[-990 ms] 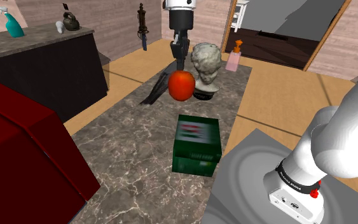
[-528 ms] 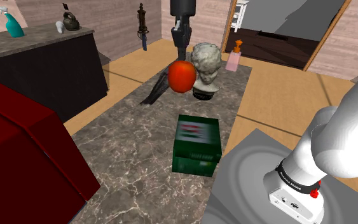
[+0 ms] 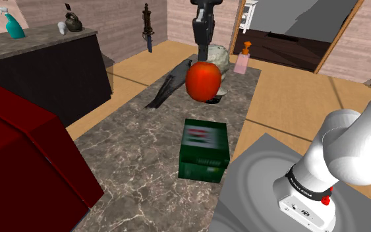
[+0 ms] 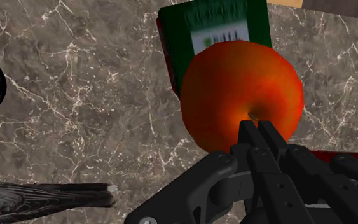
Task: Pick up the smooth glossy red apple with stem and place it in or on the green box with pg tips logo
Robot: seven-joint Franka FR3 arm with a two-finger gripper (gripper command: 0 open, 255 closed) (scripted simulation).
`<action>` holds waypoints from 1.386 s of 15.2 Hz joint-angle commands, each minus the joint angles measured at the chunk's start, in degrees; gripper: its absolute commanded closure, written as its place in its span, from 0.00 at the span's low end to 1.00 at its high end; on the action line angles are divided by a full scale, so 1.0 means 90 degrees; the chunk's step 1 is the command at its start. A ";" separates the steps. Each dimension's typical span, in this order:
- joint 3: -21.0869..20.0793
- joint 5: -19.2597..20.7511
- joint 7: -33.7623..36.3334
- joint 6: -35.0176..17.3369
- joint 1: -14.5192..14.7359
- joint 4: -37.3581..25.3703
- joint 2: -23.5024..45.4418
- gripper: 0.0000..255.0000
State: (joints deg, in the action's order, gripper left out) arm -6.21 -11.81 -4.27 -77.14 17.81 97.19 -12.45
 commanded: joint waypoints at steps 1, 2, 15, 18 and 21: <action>-0.0100 -0.0080 0.0220 0.0168 0.0074 0.0014 -0.0223 1.00; -0.0151 -0.0126 0.0328 0.0241 0.0112 0.0046 -0.0350 1.00; -0.0331 -0.0275 0.0444 -0.0395 0.0219 0.1291 -0.1005 1.00; -0.0345 -0.0283 0.0393 -0.0643 0.0222 0.1615 -0.1077 1.00; -0.0359 -0.0292 0.0343 -0.0890 0.0226 0.1926 -0.1137 1.00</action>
State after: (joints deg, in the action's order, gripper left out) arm -9.40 -14.41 -1.04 -84.42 19.84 113.65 -22.52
